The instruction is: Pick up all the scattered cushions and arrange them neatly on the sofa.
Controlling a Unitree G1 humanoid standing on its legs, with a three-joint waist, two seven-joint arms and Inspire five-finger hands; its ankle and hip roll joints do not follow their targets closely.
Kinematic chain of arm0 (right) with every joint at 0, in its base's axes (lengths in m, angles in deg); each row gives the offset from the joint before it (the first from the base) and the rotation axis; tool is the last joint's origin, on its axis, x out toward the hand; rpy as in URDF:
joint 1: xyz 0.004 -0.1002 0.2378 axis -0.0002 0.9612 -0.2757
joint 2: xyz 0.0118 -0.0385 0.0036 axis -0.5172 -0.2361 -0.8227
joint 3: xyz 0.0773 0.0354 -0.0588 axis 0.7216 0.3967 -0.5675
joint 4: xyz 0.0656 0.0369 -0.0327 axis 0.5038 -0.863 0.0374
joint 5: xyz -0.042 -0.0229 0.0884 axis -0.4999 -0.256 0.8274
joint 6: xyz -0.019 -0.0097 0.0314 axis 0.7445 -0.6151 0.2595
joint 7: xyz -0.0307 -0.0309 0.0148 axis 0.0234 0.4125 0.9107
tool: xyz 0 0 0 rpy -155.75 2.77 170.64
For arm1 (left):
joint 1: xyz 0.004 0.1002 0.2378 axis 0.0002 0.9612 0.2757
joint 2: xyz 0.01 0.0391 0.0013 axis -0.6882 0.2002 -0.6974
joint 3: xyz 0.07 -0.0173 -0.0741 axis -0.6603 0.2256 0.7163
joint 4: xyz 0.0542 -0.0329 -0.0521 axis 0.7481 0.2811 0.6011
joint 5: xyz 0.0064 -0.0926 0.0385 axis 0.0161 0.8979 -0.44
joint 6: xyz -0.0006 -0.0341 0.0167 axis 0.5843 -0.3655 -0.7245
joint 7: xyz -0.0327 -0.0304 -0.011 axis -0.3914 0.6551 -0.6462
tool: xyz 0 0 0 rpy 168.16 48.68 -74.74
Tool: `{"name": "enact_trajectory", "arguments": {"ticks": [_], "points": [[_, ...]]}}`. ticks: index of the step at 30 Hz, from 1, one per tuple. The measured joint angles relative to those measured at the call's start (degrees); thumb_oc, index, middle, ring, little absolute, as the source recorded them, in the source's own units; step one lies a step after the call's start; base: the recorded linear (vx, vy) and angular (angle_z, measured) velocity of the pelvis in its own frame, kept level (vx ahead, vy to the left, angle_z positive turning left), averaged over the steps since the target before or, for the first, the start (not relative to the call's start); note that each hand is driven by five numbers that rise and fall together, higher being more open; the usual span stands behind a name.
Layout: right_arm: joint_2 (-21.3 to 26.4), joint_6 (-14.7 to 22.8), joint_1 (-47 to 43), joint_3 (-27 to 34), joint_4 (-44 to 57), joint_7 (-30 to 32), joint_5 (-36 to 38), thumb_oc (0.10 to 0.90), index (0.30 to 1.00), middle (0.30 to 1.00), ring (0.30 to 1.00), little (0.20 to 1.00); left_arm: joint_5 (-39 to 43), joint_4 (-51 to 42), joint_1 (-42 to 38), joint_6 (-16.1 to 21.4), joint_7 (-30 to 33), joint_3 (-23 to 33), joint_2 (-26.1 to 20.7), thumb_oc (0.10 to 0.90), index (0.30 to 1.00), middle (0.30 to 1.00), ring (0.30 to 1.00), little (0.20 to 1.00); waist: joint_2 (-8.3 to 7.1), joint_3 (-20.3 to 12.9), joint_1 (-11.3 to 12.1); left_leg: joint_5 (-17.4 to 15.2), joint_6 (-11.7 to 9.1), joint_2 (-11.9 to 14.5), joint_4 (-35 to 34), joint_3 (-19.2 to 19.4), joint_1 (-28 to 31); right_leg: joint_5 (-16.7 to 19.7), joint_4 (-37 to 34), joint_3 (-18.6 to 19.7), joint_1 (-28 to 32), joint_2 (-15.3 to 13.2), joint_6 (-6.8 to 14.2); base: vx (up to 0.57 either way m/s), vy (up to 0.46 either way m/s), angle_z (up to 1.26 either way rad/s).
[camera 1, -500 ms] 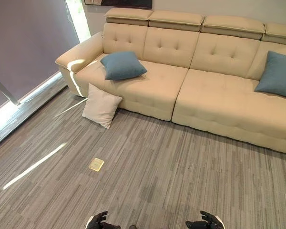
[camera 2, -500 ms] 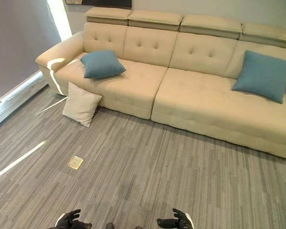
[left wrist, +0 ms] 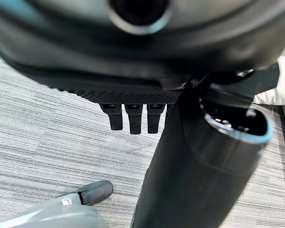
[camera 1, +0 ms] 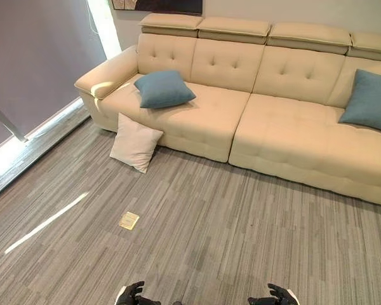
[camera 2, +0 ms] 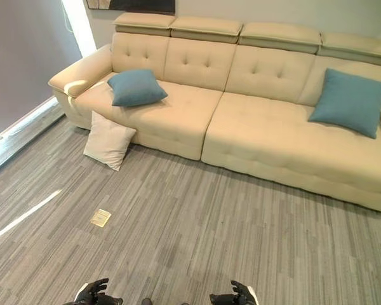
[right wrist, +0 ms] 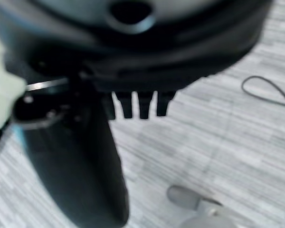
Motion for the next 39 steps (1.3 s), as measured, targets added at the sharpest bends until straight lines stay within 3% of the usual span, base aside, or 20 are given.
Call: {"name": "enact_trajectory", "arguments": {"ticks": [11,18,20,22,24,27,32,35,36,38,39], "points": [[-0.1,-0.2,-0.3,-1.7,0.0,0.0,-0.3,0.8,0.9,0.9,0.9,0.9,0.0,1.7,-0.4,0.0,0.5,0.0,0.1,0.8,0.9,0.9,0.9,0.9,0.02,-0.3,0.0,0.3,-0.5,0.0,0.4,-1.1,-1.4,0.1,0.0,-0.8,-0.1,0.1,-0.2,-0.03,-0.03,0.05],[0.1,-0.2,-1.9,-2.2,-0.1,0.0,-0.4,0.8,0.9,0.9,0.9,0.9,0.1,1.8,-1.7,0.0,0.6,0.0,0.2,0.8,0.9,0.9,0.9,0.9,0.0,0.0,0.2,0.8,-1.8,-0.2,1.8,-4.2,-5.2,0.5,0.0,-5.3,-1.7,-0.1,-0.9,-0.04,0.009,0.32],[0.3,-0.2,-2.4,-2.2,0.0,0.1,-0.3,0.8,0.9,0.9,0.9,0.9,0.1,2.1,-2.6,0.0,0.6,0.0,0.3,0.8,0.9,0.9,0.9,0.9,0.01,0.4,0.1,0.4,-2.0,-0.3,4.2,-3.3,-7.8,0.7,0.0,-8.0,-2.3,-0.7,-1.2,-0.06,0.044,0.55],[0.4,-0.3,-2.1,-2.2,-0.1,0.2,-0.3,0.8,0.9,0.9,0.9,0.9,0.1,2.2,-3.9,0.0,0.5,0.0,0.4,0.8,0.9,0.9,0.9,0.9,-0.93,1.0,0.1,-0.3,-2.1,0.4,6.1,0.1,-8.7,0.3,0.1,-9.9,-2.7,-2.1,-1.8,-0.01,0.108,0.62],[0.7,-0.2,-2.2,-2.0,-0.1,0.2,-0.3,0.8,0.9,0.9,0.9,0.9,0.1,2.2,-4.9,0.0,0.6,0.0,0.7,0.8,0.9,0.9,0.9,0.9,-2.06,1.6,-0.3,-0.3,-2.1,1.0,6.7,6.0,-8.6,0.5,0.1,-12.2,-2.4,-4.4,-0.7,0.08,0.14,0.62],[1.6,-0.4,-2.4,-1.7,-0.2,0.6,-0.4,0.8,0.9,0.9,0.9,0.9,0.4,2.5,-4.5,0.1,0.5,-1.5,2.4,0.8,0.9,0.9,0.9,0.9,1.62,1.6,-0.3,0.3,-1.4,2.7,0.4,5.0,-3.6,1.1,0.3,-12.1,-2.3,-4.2,2.2,0.12,0.174,0.17],[-0.2,-0.4,-3.7,-1.7,0.0,0.1,-1.4,0.8,0.9,0.9,0.9,0.9,0.1,2.4,-4.9,0.1,0.5,-1.7,1.1,0.8,0.9,0.9,0.9,0.9,0.43,2.3,0.2,-0.3,0.5,-0.3,0.0,5.1,-2.5,0.4,3.8,-11.0,-3.5,-7.6,5.1,0.06,0.179,-0.04],[-0.2,-0.8,-5.3,-2.3,0.0,-0.1,-2.7,0.8,0.9,0.9,0.9,0.9,0.1,2.6,-4.9,0.1,0.6,-1.7,0.1,0.8,0.9,0.9,0.9,0.9,0.47,2.6,0.2,-0.5,1.8,-0.7,0.0,5.4,-2.3,-2.6,14.0,-8.9,-8.2,-10.3,6.7,0.02,0.101,-0.03],[-0.6,-0.9,-5.9,-2.3,0.0,0.0,-2.9,0.8,0.9,0.9,0.9,0.9,0.1,2.8,-5.4,0.1,0.6,-1.7,-0.9,0.8,0.9,0.9,0.9,0.9,-0.47,3.0,0.3,-0.7,2.2,-1.2,0.0,5.1,-2.0,-4.3,18.4,-7.8,-10.3,-11.7,8.1,0.07,0.102,0.14],[-0.7,-1.0,-6.3,-3.1,0.0,0.0,-3.4,0.8,0.9,0.9,0.9,0.9,0.1,2.8,-6.0,0.1,0.6,-1.7,-2.0,0.8,0.9,0.9,0.9,0.9,-1.24,4.0,0.4,-1.2,3.3,-1.7,0.0,4.3,-1.5,-5.7,22.6,-5.8,-11.8,-12.0,8.8,0.06,0.033,0.18],[-0.8,-1.0,-6.6,-3.3,0.3,0.0,-3.7,0.8,0.9,0.9,0.9,0.9,0.1,3.8,-6.4,0.1,0.7,-1.6,-2.5,0.8,0.9,0.9,0.9,0.9,-1.31,4.4,0.1,-0.8,3.5,-1.4,0.0,3.5,-1.6,-7.2,24.0,-1.3,-13.0,-10.9,9.0,0.09,-0.019,0.27]]}}
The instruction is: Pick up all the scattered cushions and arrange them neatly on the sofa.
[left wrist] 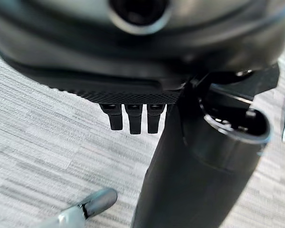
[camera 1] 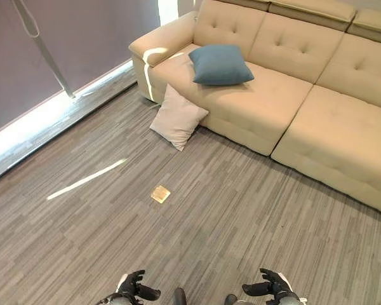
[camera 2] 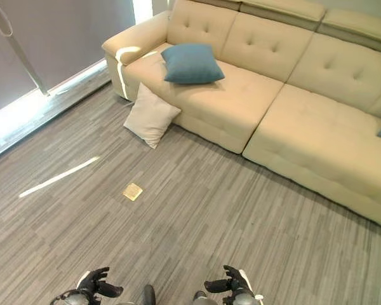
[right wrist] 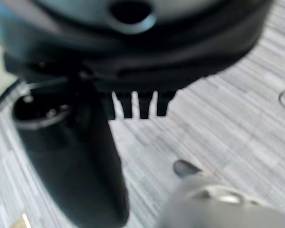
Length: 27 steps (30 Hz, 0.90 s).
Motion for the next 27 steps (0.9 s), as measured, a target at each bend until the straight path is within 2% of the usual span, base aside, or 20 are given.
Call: {"name": "enact_trajectory", "arguments": {"ticks": [1,2,3,5,8,10,11,12,13,15,16,17,19,22,24,25,26,27], "points": [[0.0,-0.2,0.4,0.0,0.0,0.0,-0.3,0.8,0.9,0.9,0.9,0.9,0.0,0.1,-0.3,-0.1,0.0,0.0,-0.2,0.8,0.9,0.9,0.9,0.9,-0.47,0.2,0.2,0.0,0.1,-0.3,0.0,-0.5,0.2,0.1,-0.1,0.6,-0.8,0.8,0.1,0.09,-0.019,0.28],[-0.1,-0.3,0.4,0.0,0.0,0.0,-0.3,0.8,0.9,0.9,0.9,0.9,0.0,0.1,-0.2,-0.1,0.0,0.1,-0.2,0.8,0.9,0.9,0.9,0.9,-0.5,0.3,0.1,-0.1,0.3,-0.2,0.0,-1.2,0.3,0.0,-1.0,2.7,-1.3,2.2,0.1,0.13,-0.066,0.47],[-0.2,-0.2,0.4,0.0,0.1,0.0,-0.3,0.8,0.9,0.9,0.9,0.9,0.0,0.3,-0.3,-0.1,0.1,0.1,-0.2,0.8,0.9,0.9,0.9,0.9,-0.34,0.7,-0.4,0.1,0.1,0.2,0.0,-2.6,0.0,0.4,-4.5,5.3,-1.4,4.7,-0.4,0.1,-0.082,0.45],[-0.2,-0.1,0.1,-0.2,0.0,0.0,-0.3,0.8,0.9,0.9,0.9,0.9,0.0,0.7,-0.2,0.0,0.0,0.3,0.3,0.8,0.9,0.9,0.9,0.9,-0.16,0.9,-0.4,0.0,-0.1,0.6,0.0,-4.9,0.0,2.9,-7.4,6.9,-1.6,7.0,-3.7,0.08,-0.079,0.63],[-0.1,-0.5,0.4,-0.8,-0.4,0.0,-0.5,0.8,0.9,0.9,0.9,0.9,0.1,0.5,1.0,0.4,-0.1,1.4,1.6,0.8,0.9,0.9,0.9,0.9,0.26,0.7,0.2,0.8,-1.8,2.1,0.0,-8.5,0.1,6.6,-15.8,4.1,4.5,9.0,-7.3,0.12,-0.117,0.56],[0.3,-0.4,-0.2,-1.0,-0.2,0.0,-0.6,0.8,0.9,0.9,0.9,0.9,0.4,0.4,2.0,0.4,0.0,2.2,1.9,0.8,0.9,0.9,0.9,0.9,0.13,0.7,0.2,1.0,-3.0,2.7,0.0,-9.4,0.3,7.0,-17.3,3.4,5.5,9.7,-7.7,0.12,-0.118,0.43],[0.7,-0.1,-0.1,-0.9,0.2,0.1,-0.5,0.8,0.9,0.9,0.9,0.9,1.2,0.7,2.1,0.4,0.0,2.9,2.1,0.8,0.9,0.9,0.9,0.9,-0.05,0.7,0.1,0.4,-4.7,2.6,2.7,-10.7,-1.2,7.4,-19.1,1.5,7.3,9.7,-8.1,0.04,-0.052,0.63],[1.1,-0.2,-0.2,-0.9,0.1,0.0,-0.5,0.8,0.9,0.9,0.9,0.9,1.8,0.8,1.7,0.4,0.0,2.9,2.1,0.8,0.9,0.9,0.9,0.9,-0.42,0.6,0.2,0.3,-5.4,2.0,5.4,-11.2,-3.2,7.3,-19.7,0.7,7.9,9.3,-8.0,0.07,-0.049,0.99],[1.4,-0.2,-0.3,-0.8,-0.1,0.0,-0.5,0.8,0.9,0.9,0.9,0.9,2.3,0.5,0.9,0.7,0.0,2.9,1.9,0.8,0.9,0.9,0.9,0.9,-1.62,0.3,0.4,1.3,-7.3,0.5,11.1,-10.0,-6.9,7.6,-21.5,-1.2,8.3,8.0,-8.4,0.05,0.002,0.7],[1.8,0.0,-0.6,-0.9,-0.1,0.1,-0.4,0.8,0.9,0.9,0.9,0.9,2.3,0.4,0.9,0.9,0.0,2.9,1.8,0.8,0.9,0.9,0.9,0.9,-1.6,0.4,1.0,1.4,-7.8,0.7,12.1,-7.3,-7.9,8.3,-22.1,-2.0,8.8,7.6,-9.5,0.11,0.003,0.41],[2.0,0.3,-0.5,-0.9,0.0,0.1,-0.3,0.8,0.9,0.9,0.9,0.9,2.5,0.4,0.7,0.8,0.0,2.8,1.9,0.8,0.9,0.9,0.9,0.9,-1.8,0.5,0.6,-0.3,-6.8,2.3,12.7,0.1,-8.8,8.0,-24.3,-4.4,10.4,7.6,-10.4,0.23,-0.01,0.54],[2.0,0.2,-0.1,-1.0,-0.1,0.1,-0.3,0.8,0.9,0.9,0.9,0.9,2.5,0.4,0.4,0.8,-0.1,2.8,2.0,0.8,0.9,0.9,0.9,0.9,-1.75,0.4,0.4,-0.3,-6.8,3.1,12.1,1.9,-9.1,7.4,-24.4,-5.3,10.6,7.7,-10.5,0.17,-0.013,0.72],[1.2,-0.1,1.1,-1.1,-0.5,0.0,0.0,0.8,0.9,0.9,0.9,0.9,2.6,0.5,-0.4,0.8,-0.1,2.8,1.7,0.8,0.9,0.9,0.9,0.9,-2.22,0.5,0.7,0.1,-7.4,4.2,10.5,2.9,-11.3,5.8,-24.4,-5.5,10.9,8.3,-10.5,0.25,0.02,0.61],[0.8,-0.5,1.9,-1.0,-1.0,0.0,0.8,0.8,0.9,0.9,0.9,0.9,4.5,-0.1,-0.8,1.0,0.0,4.4,1.6,0.8,0.9,0.9,0.9,0.9,-2.57,0.7,3.0,2.0,-8.3,4.9,8.6,2.9,-15.1,5.7,-24.0,-5.1,11.6,8.4,-10.4,0.3,0.116,0.13],[0.7,-0.4,2.2,-0.8,-1.5,0.0,0.9,0.8,0.9,0.9,0.9,0.9,4.4,0.2,-0.3,0.9,-0.1,4.5,1.7,0.8,0.9,0.9,0.9,0.9,-2.25,0.3,2.6,3.1,-7.0,4.6,7.0,2.6,-13.2,4.4,-23.8,-4.9,13.7,8.5,-8.3,0.32,0.199,-0.16],[1.0,-0.4,2.7,-0.8,-1.7,0.0,0.9,0.8,0.9,0.9,0.9,0.9,4.3,0.5,0.6,0.8,-0.1,4.3,2.0,0.8,0.9,0.9,0.9,0.9,-1.22,-0.4,2.4,5.6,-4.8,4.8,5.4,2.3,-11.7,3.7,-22.9,-4.6,14.1,9.1,-7.3,0.25,0.191,-0.15],[0.3,-0.5,2.8,-0.8,-2.1,0.2,0.9,0.8,0.9,0.9,0.9,0.9,4.2,1.0,0.7,0.7,-0.2,4.1,1.4,0.8,0.9,0.9,0.9,0.9,-2.44,-0.7,1.9,5.7,-2.8,3.8,4.7,2.4,-10.4,2.5,-21.8,-4.2,14.6,8.0,-6.4,0.15,0.129,-0.21],[0.0,-0.5,3.0,-0.8,-2.3,0.0,0.9,0.8,0.9,0.9,0.9,0.9,4.0,1.1,1.2,0.7,-0.1,4.1,1.1,0.8,0.9,0.9,0.9,0.9,-2.9,-1.2,1.7,5.4,-2.1,3.3,3.8,3.0,-9.5,1.6,-18.9,-3.2,13.3,7.0,-5.9,0.27,0.275,-0.16]]}}
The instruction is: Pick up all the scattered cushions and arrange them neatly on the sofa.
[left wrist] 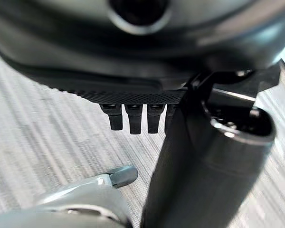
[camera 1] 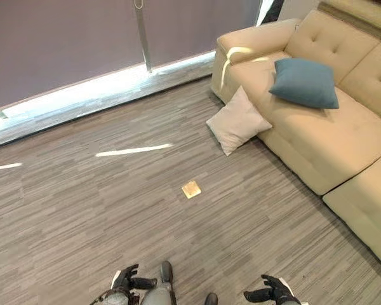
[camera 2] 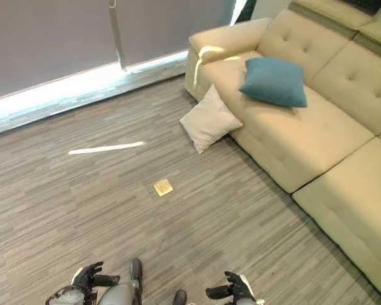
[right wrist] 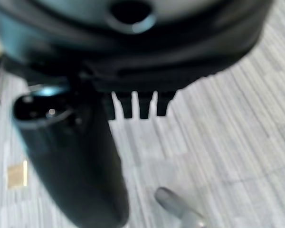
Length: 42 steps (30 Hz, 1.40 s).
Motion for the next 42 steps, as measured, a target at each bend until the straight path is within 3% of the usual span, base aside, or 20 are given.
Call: {"name": "enact_trajectory", "arguments": {"ticks": [2,3,4,7,8,11,15,17,18,20,23,25,27,30,31,34,37,39,40,42], "points": [[-0.5,-0.2,0.0,0.0,0.0,0.0,0.0,0.8,0.9,0.9,0.9,0.9,-0.3,0.7,-0.4,-0.6,-0.1,-0.1,0.1,0.8,0.9,0.9,0.9,0.9,-0.08,-0.3,-0.6,-1.1,1.6,-1.9,-2.8,0.5,3.1,-3.3,12.5,2.4,-4.3,-2.9,2.6,0.19,0.245,-0.12],[-0.6,0.0,0.1,0.2,0.5,0.1,0.1,0.8,0.9,0.9,0.9,0.9,-0.3,0.5,-0.7,-0.7,0.0,-0.9,-0.2,0.8,0.9,0.9,0.9,0.9,0.72,-0.3,-1.2,-2.1,3.0,-2.4,-3.4,0.7,5.3,-4.4,30.3,4.2,-12.1,-5.6,4.2,0.14,0.182,0.11],[-0.6,0.1,-0.3,0.3,1.3,0.1,0.1,0.8,0.9,0.9,0.9,0.9,-0.3,0.6,-0.4,-0.9,0.0,-2.0,-0.6,0.8,0.9,0.9,0.9,0.9,0.18,-0.6,-1.9,-2.6,3.6,-3.6,-3.3,0.5,5.8,-5.1,37.1,4.8,-15.1,-7.3,5.4,0.17,0.147,0.25],[-0.6,0.0,-1.8,-0.2,2.3,0.0,-0.4,0.8,0.9,0.9,0.9,0.9,-0.3,-0.8,-1.4,-0.9,0.1,-2.3,-1.0,0.8,0.9,0.9,0.9,0.9,0.13,-0.3,-1.5,-5.2,5.5,-4.8,-3.8,0.1,8.3,-5.7,40.6,5.4,-20.0,-8.7,6.0,0.27,0.096,0.08],[-0.7,0.2,-2.6,-0.4,3.1,0.0,-1.3,0.8,0.9,0.9,0.9,0.9,-0.3,-0.9,-1.3,-0.9,-0.1,-2.4,-0.9,0.8,0.9,0.9,0.9,0.9,1.53,0.4,-1.7,-5.9,5.0,-4.6,-3.8,0.1,10.6,-5.8,35.9,4.1,-21.2,-7.9,5.7,0.34,0.001,-0.06],[-0.9,0.3,-2.8,-0.6,4.4,-0.1,-1.5,0.8,0.9,0.9,0.9,0.9,-0.3,-0.5,-1.1,-0.9,0.0,-1.9,-0.9,0.8,0.9,0.9,0.9,0.9,1.93,0.4,-1.8,-7.9,4.0,-4.7,-3.8,0.1,12.2,-4.4,24.4,3.7,-24.2,-5.2,4.2,0.28,-0.039,0.02],[-1.3,0.7,-2.4,-0.4,4.6,-0.2,-1.5,0.8,0.9,0.9,0.9,0.9,-0.9,1.6,-0.6,-1.1,-0.1,-1.8,-0.7,0.8,0.9,0.9,0.9,0.9,0.66,0.2,-2.7,-10.8,2.1,-4.7,-3.8,-1.8,15.5,6.2,8.7,1.2,-24.8,-3.1,4.4,0.29,-0.077,0.28],[-1.3,0.7,-2.0,-0.2,4.4,-0.2,-1.5,0.8,0.9,0.9,0.9,0.9,-1.8,1.2,1.0,-1.0,-0.1,-1.9,-0.4,0.8,0.9,0.9,0.9,0.9,0.43,0.3,-3.2,-12.2,0.9,-4.3,-3.8,-3.2,17.9,11.5,7.8,1.0,-23.0,-2.8,2.5,0.23,-0.087,0.33],[-1.2,0.6,-1.9,-0.1,4.0,-0.1,-1.5,0.8,0.9,0.9,0.9,0.9,-2.0,1.3,1.6,-1.1,-0.1,-2.0,0.3,0.8,0.9,0.9,0.9,0.9,1.13,0.2,-3.2,-12.9,0.0,-2.8,-3.5,-4.5,19.6,12.9,7.1,1.1,-20.7,-1.0,-1.4,0.27,-0.107,0.25],[-1.1,0.0,-1.6,0.0,3.9,-0.1,-1.5,0.8,0.9,0.9,0.9,0.9,-2.1,1.3,2.2,-1.1,-0.5,-2.0,0.5,0.8,0.9,0.9,0.9,0.9,1.52,-0.1,-3.1,-13.4,-0.8,-1.3,-0.5,-5.6,19.4,12.4,4.1,0.2,-17.5,0.4,-2.3,0.19,-0.112,0.22],[-0.2,0.0,-1.0,0.3,4.0,-0.1,-1.6,0.8,0.9,0.9,0.9,0.9,-2.4,1.3,2.2,-1.1,-0.6,-1.8,0.5,0.8,0.9,0.9,0.9,0.9,1.53,-0.1,-3.2,-14.1,-4.2,-0.2,9.3,-6.4,16.4,12.2,-1.0,-0.8,-12.2,1.4,-3.4,0.13,-0.118,0.15],[0.1,0.1,-0.9,0.7,3.1,-0.1,-1.5,0.8,0.9,0.9,0.9,0.9,-2.2,1.2,1.6,-0.9,-0.5,-1.2,0.2,0.8,0.9,0.9,0.9,0.9,0.58,-0.3,-2.6,-15.3,-7.9,-0.3,24.3,-5.8,9.8,13.2,-4.4,-0.3,-9.0,1.0,-5.8,0.09,-0.063,-0.1],[1.0,-0.1,-1.2,0.8,1.7,-0.1,-1.3,0.8,0.9,0.9,0.9,0.9,-1.8,1.0,-0.1,-0.8,-0.5,-1.3,0.7,0.8,0.9,0.9,0.9,0.9,0.48,-0.2,-2.0,-15.2,-8.1,0.6,33.2,-4.7,3.5,11.0,-5.0,0.5,-8.1,1.2,-8.3,0.23,-0.052,-0.07],[0.1,-0.2,-1.8,0.7,0.3,-0.1,-1.1,0.8,0.9,0.9,0.9,0.9,-1.7,1.1,-2.3,-0.6,-0.5,-1.3,-0.1,0.8,0.9,0.9,0.9,0.9,-1.77,1.4,-1.6,-15.7,-6.1,0.0,19.9,-1.9,0.5,9.3,-5.5,1.1,-6.3,0.1,-7.9,0.33,0.01,0.01],[0.2,-0.2,-1.8,0.7,-0.4,0.0,-0.6,0.8,0.9,0.9,0.9,0.9,-1.7,1.0,-2.6,-0.5,-0.5,-1.3,-0.4,0.8,0.9,0.9,0.9,0.9,-1.06,1.9,-1.6,-6.8,-7.4,0.8,1.0,-1.4,-2.6,7.8,-5.5,0.8,-4.3,1.9,-6.7,0.42,0.08,-0.15],[0.5,-0.2,-0.2,0.7,-0.4,0.0,-0.1,0.8,0.9,0.9,0.9,0.9,-0.4,0.9,-3.0,0.2,-0.5,-1.3,0.2,0.8,0.9,0.9,0.9,0.9,0.52,1.7,-1.0,-3.6,-10.0,1.4,-0.2,-4.0,-5.8,5.4,-5.5,2.1,-1.6,3.4,-6.2,0.42,0.139,-0.33],[0.8,-0.1,1.9,0.6,-0.3,0.0,0.1,0.8,0.9,0.9,0.9,0.9,0.2,1.3,-1.2,0.0,-0.5,-0.2,1.7,0.8,0.9,0.9,0.9,0.9,2.84,-0.9,0.2,-5.3,-7.3,1.6,4.7,-4.5,-3.4,3.0,-4.6,5.4,1.0,3.4,-2.9,0.25,0.148,-0.74],[0.8,-0.2,2.7,0.2,-0.6,-0.1,0.1,0.8,0.9,0.9,0.9,0.9,0.1,1.4,-0.2,0.0,-0.6,-0.1,2.1,0.8,0.9,0.9,0.9,0.9,3.17,-1.7,-0.4,-2.3,-0.6,0.3,3.4,-4.0,-1.0,0.7,-1.4,6.6,1.5,2.0,-0.2,0.18,0.137,-0.34],[0.2,0.1,3.7,-0.1,0.0,-0.1,0.5,0.8,0.9,0.9,0.9,0.9,-0.1,1.1,0.0,0.0,-0.6,-0.1,1.4,0.8,0.9,0.9,0.9,0.9,1.96,-2.1,-1.0,-2.6,0.7,-2.0,1.8,-3.6,0.8,-2.5,4.8,7.4,-0.4,-0.4,2.0,0.32,0.265,-0.12],[1.4,0.1,1.2,-0.2,1.0,-0.1,0.3,0.8,0.9,0.9,0.9,0.9,-0.3,1.2,-0.8,-0.6,-0.5,-0.9,0.3,0.8,0.9,0.9,0.9,0.9,1.21,-1.9,-1.9,-4.5,4.3,-5.1,-1.4,-3.5,5.5,-7.7,36.4,9.6,-15.0,-5.0,6.8,0.35,0.252,0.08]]}}
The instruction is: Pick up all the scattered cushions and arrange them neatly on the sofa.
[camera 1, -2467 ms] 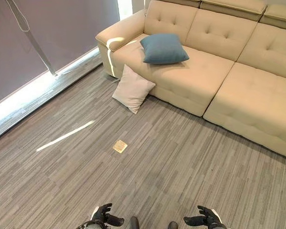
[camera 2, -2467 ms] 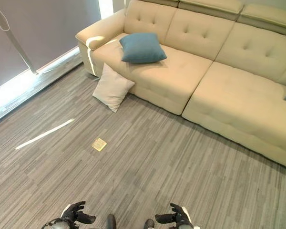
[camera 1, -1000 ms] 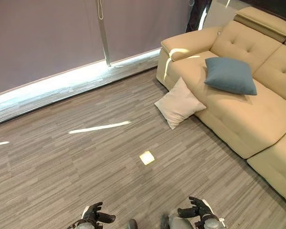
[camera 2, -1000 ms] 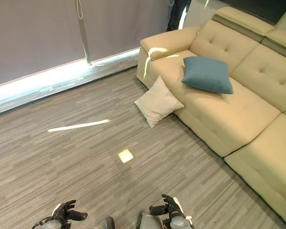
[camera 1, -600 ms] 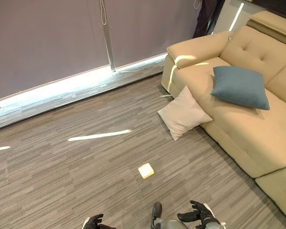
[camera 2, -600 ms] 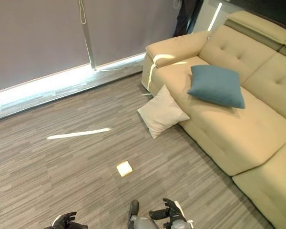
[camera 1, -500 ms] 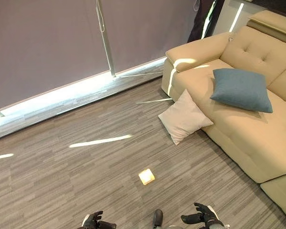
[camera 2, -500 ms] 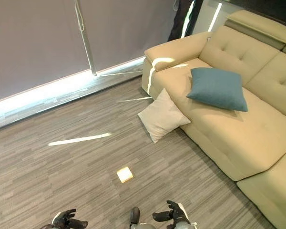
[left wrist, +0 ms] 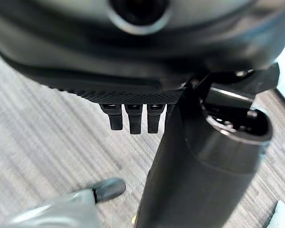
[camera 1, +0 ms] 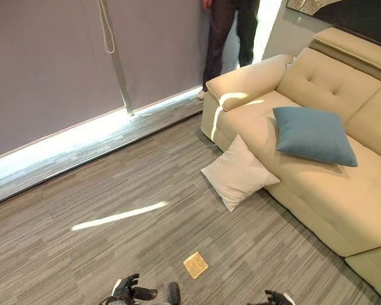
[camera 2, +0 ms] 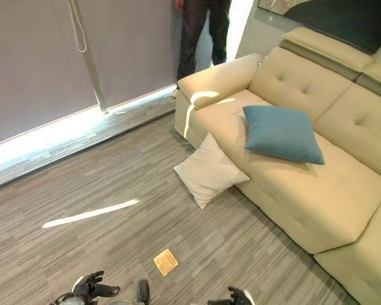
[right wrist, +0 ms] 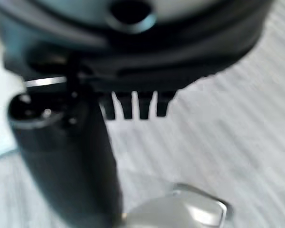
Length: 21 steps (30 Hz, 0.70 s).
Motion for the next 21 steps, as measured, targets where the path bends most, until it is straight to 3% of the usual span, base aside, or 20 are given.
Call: {"name": "enact_trajectory", "arguments": {"ticks": [2,3,5,6,8,9,11,12,14,16,17,18,19,21], "points": [[-0.6,0.0,-1.2,0.1,0.9,0.1,-0.1,0.8,0.9,0.9,0.9,0.9,0.0,-0.1,-0.1,-0.3,0.1,-1.6,-1.0,0.8,0.9,0.9,0.9,0.9,-0.96,0.6,0.4,-0.9,0.5,-1.4,-0.8,0.5,2.8,0.0,6.6,-1.0,-4.9,-1.9,-0.5,0.24,0.09,0.16],[-0.6,0.0,-1.7,0.1,1.0,0.1,-0.1,0.8,0.9,0.9,0.9,0.9,0.0,-0.1,0.6,-0.3,0.1,-1.6,-1.0,0.8,0.9,0.9,0.9,0.9,-0.68,0.8,0.3,-0.9,0.4,-1.4,-1.1,0.5,3.6,0.1,6.3,-1.4,-5.7,-2.0,-0.6,0.21,0.017,0.16],[-0.5,0.4,-2.5,0.1,1.1,0.1,-0.4,0.8,0.9,0.9,0.9,0.9,0.0,-0.2,0.8,-0.3,0.1,-1.6,-1.1,0.8,0.9,0.9,0.9,0.9,-0.23,1.1,0.2,-2.0,0.3,-1.4,-1.7,0.2,5.4,0.4,2.1,-3.1,-6.9,-1.7,-1.1,0.35,-0.03,0.04],[-0.5,0.2,-3.3,0.1,1.1,0.0,-0.7,0.8,0.9,0.9,0.9,0.9,0.0,-0.1,1.1,-0.5,0.2,-1.4,-1.0,0.8,0.9,0.9,0.9,0.9,0.02,1.4,0.4,-4.2,-0.2,-1.2,-1.9,-0.1,6.2,0.5,-3.5,-4.5,-7.9,-0.7,-1.5,0.46,-0.081,-0.26],[-0.5,0.3,-3.7,0.1,1.5,0.0,-1.3,0.8,0.9,0.9,0.9,0.9,0.0,0.8,1.4,-1.0,0.3,-1.4,-1.0,0.8,0.9,0.9,0.9,0.9,0.22,1.7,-0.1,-5.6,-0.6,-1.0,-1.8,1.0,6.5,2.3,-13.2,-5.1,-10.9,1.2,-3.1,0.34,-0.065,-0.32],[-0.4,0.5,-4.3,0.3,1.5,0.0,-1.3,0.8,0.9,0.9,0.9,0.9,-0.4,0.8,1.2,-1.4,0.3,-1.3,-0.8,0.8,0.9,0.9,0.9,0.9,0.33,2.3,-1.1,-6.3,-1.1,-0.7,-1.7,0.5,7.2,6.9,-17.9,-4.1,-11.7,2.5,-3.9,0.32,-0.062,0.09],[-0.3,0.0,-3.8,1.0,1.0,-0.1,-1.5,0.8,0.9,0.9,0.9,0.9,-1.6,0.6,1.0,-1.4,-0.2,-1.5,-0.2,0.8,0.9,0.9,0.9,0.9,1.08,2.7,-2.1,-6.7,-1.7,-0.1,-1.7,-0.1,8.7,13.4,-25.3,-3.6,-11.0,4.2,-3.3,0.32,-0.078,0.29],[-0.2,-0.9,-2.4,1.0,0.2,-0.1,-1.7,0.8,0.9,0.9,0.9,0.9,-1.7,0.0,1.1,-1.3,-0.4,-1.4,0.6,0.8,0.9,0.9,0.9,0.9,2.26,3.2,-1.9,-8.1,-3.3,1.2,-1.4,-1.0,11.0,18.4,-27.2,-3.9,-8.1,5.5,-2.1,0.29,-0.1,0.17],[-0.4,-1.3,-1.6,1.0,-1.3,-0.5,-1.8,0.8,0.9,0.9,0.9,0.9,-2.0,0.0,1.1,-1.2,-0.7,-1.5,1.3,0.8,0.9,0.9,0.9,0.9,2.97,3.5,-1.8,-8.6,-4.5,2.6,1.6,-2.6,11.8,18.8,-28.7,-3.8,-4.8,6.5,-2.0,0.29,-0.137,0.26],[-0.2,-1.4,-0.4,1.2,-1.3,-1.2,-1.8,0.8,0.9,0.9,0.9,0.9,-2.1,-0.1,0.8,-0.9,-1.1,-1.4,2.0,0.8,0.9,0.9,0.9,0.9,2.15,3.4,-1.8,-7.4,-6.8,2.6,8.7,-4.3,9.8,18.7,-33.8,-4.5,0.8,6.1,-2.2,0.16,-0.138,0.47],[-0.1,-1.3,-0.4,1.2,-1.3,-1.1,-1.7,0.8,0.9,0.9,0.9,0.9,-2.1,-0.1,0.3,-0.3,-1.0,-1.4,2.0,0.8,0.9,0.9,0.9,0.9,1.45,3.4,-1.8,-7.6,-9.3,2.5,17.0,-3.9,6.5,20.2,-36.9,-4.7,3.7,5.9,-4.4,0.11,-0.126,0.45],[-0.1,-1.2,-0.4,1.1,-1.3,-1.1,-1.6,0.8,0.9,0.9,0.9,0.9,-2.1,-0.1,-0.4,-0.3,-1.1,-1.4,1.9,0.8,0.9,0.9,0.9,0.9,0.9,3.6,-1.7,-7.4,-10.0,2.4,22.9,-3.7,3.8,20.2,-37.9,-4.9,4.7,5.7,-5.0,0.14,-0.137,0.2],[-0.2,-1.1,-0.6,1.0,-1.2,-1.2,-1.5,0.8,0.9,0.9,0.9,0.9,-2.0,-0.4,-0.9,-0.3,-1.1,-0.9,1.8,0.8,0.9,0.9,0.9,0.9,-0.15,3.5,-1.0,-7.5,-12.1,2.7,31.2,-2.8,-0.5,20.8,-39.4,-5.1,6.1,5.4,-6.3,0.16,-0.114,0.02],[-0.2,-0.5,-2.1,1.0,-1.0,-1.1,-1.1,0.8,0.9,0.9,0.9,0.9,-2.1,-0.4,-1.6,-0.2,-1.1,-1.1,1.6,0.8,0.9,0.9,0.9,0.9,-0.94,3.8,-1.7,-7.5,-12.2,4.3,37.0,-2.1,-4.0,19.8,-40.7,-5.3,8.5,6.0,-9.3,0.18,-0.063,0.09]]}}
